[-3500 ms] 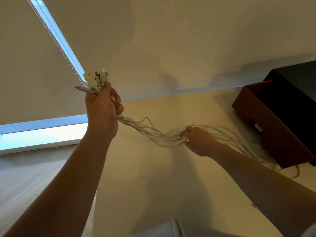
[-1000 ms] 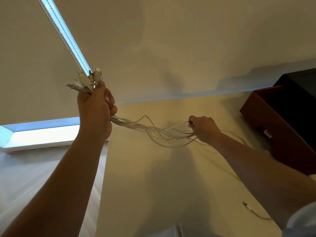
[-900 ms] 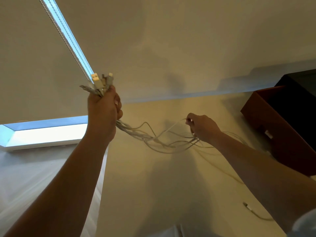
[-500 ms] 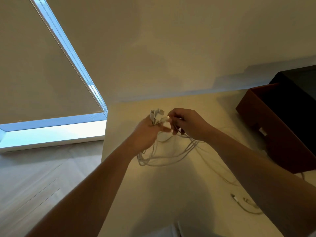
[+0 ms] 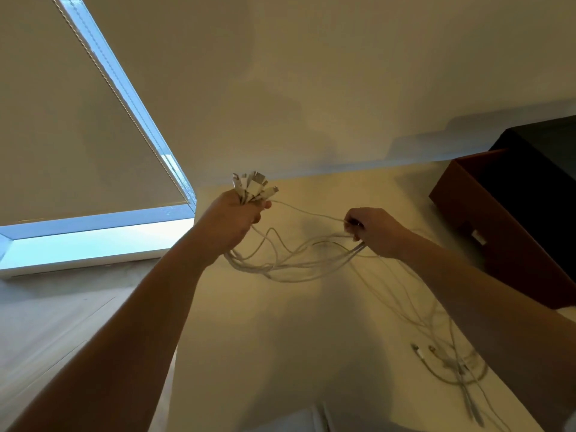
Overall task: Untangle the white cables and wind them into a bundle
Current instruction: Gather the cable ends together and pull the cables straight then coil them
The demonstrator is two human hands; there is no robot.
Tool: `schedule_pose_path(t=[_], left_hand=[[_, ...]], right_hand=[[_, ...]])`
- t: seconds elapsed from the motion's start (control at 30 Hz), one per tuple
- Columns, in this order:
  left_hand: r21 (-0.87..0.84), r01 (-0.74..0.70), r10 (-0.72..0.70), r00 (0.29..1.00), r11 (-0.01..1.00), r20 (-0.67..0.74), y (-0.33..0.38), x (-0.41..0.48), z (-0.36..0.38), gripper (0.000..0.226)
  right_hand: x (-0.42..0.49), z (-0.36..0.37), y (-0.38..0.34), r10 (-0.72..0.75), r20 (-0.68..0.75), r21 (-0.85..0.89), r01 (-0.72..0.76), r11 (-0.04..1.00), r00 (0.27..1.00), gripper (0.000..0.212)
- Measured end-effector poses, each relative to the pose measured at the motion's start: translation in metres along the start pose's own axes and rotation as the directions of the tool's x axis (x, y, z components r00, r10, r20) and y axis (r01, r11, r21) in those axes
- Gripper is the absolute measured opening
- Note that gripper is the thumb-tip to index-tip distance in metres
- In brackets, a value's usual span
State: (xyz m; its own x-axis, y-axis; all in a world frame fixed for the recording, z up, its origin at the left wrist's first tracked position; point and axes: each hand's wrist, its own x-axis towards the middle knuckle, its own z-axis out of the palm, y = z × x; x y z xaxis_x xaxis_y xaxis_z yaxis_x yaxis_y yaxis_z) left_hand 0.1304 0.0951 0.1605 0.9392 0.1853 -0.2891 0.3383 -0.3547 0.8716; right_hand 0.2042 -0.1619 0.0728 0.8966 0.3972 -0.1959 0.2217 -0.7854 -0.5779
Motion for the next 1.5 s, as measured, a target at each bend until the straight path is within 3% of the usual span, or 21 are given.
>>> schedule_pose_path(t=[0.07,0.17,0.27,0.33,0.53,0.67,0.73,0.87,0.9,0.97,1.07,1.2,1.37,1.5], left_hand=[[-0.013,-0.015,0.015,1.0,1.0,0.001,0.004,-0.001,-0.001,0.02],[-0.031,-0.015,0.015,1.0,0.999,-0.013,0.008,-0.002,-0.008,0.019],[0.016,-0.073,0.073,0.997,0.997,-0.028,0.008,-0.002,-0.015,0.018],[0.032,-0.087,0.089,0.994,0.996,-0.06,0.005,-0.003,-0.013,0.016],[0.101,-0.121,0.136,0.979,0.987,-0.154,-0.001,-0.006,0.013,0.031],[0.105,-0.154,0.164,0.982,0.982,-0.094,0.0,-0.006,0.027,0.019],[0.089,-0.098,0.102,0.994,0.991,-0.045,-0.001,-0.007,0.031,0.019],[0.093,-0.036,0.032,0.999,0.995,0.043,-0.001,-0.008,0.034,0.03],[0.087,-0.038,0.034,0.998,0.995,0.046,-0.001,-0.008,0.033,0.032],[0.014,-0.051,0.051,0.999,0.999,0.006,-0.001,-0.006,0.029,0.032],[-0.153,-0.092,0.071,0.987,0.984,-0.142,0.002,-0.004,0.011,0.03],[-0.09,-0.148,0.125,0.967,0.985,-0.224,-0.001,-0.002,-0.012,0.031],[-0.114,-0.139,0.108,0.962,0.984,-0.249,-0.006,0.0,-0.008,0.031],[-0.101,-0.109,0.082,0.969,0.989,-0.235,-0.007,0.001,0.004,0.037]], right_hand=[[0.004,0.003,0.003,-0.021,-0.072,-0.05,0.017,0.999,0.997,0.014],[0.005,0.001,0.008,0.041,-0.16,0.052,-0.033,0.998,0.986,0.01],[0.003,-0.006,0.017,0.13,-0.121,0.094,-0.119,0.988,0.984,0.004],[0.0,-0.009,0.016,0.148,-0.088,0.192,-0.129,0.973,0.985,0.014],[-0.001,-0.016,-0.017,0.061,-0.109,0.403,-0.012,0.915,0.992,0.014],[0.003,-0.031,-0.042,-0.063,-0.183,0.408,0.134,0.903,0.981,0.018],[0.003,-0.036,-0.055,-0.082,-0.21,0.508,0.18,0.842,0.974,0.02],[0.004,-0.038,-0.073,-0.036,-0.245,0.762,0.215,0.611,0.969,0.019],[0.004,-0.038,-0.074,-0.048,-0.241,0.753,0.218,0.621,0.969,0.018],[0.005,-0.036,-0.071,-0.077,-0.229,0.629,0.207,0.749,0.971,0.017],[0.009,-0.032,-0.043,-0.065,-0.204,0.269,0.12,0.956,0.977,0.011],[0.006,-0.018,0.007,0.037,-0.164,-0.075,-0.05,0.996,0.986,0.009],[0.005,-0.002,0.024,0.112,-0.143,-0.092,-0.126,0.988,0.983,0.01],[0.006,-0.01,-0.001,0.069,-0.23,0.203,-0.022,0.979,0.971,0.007]])
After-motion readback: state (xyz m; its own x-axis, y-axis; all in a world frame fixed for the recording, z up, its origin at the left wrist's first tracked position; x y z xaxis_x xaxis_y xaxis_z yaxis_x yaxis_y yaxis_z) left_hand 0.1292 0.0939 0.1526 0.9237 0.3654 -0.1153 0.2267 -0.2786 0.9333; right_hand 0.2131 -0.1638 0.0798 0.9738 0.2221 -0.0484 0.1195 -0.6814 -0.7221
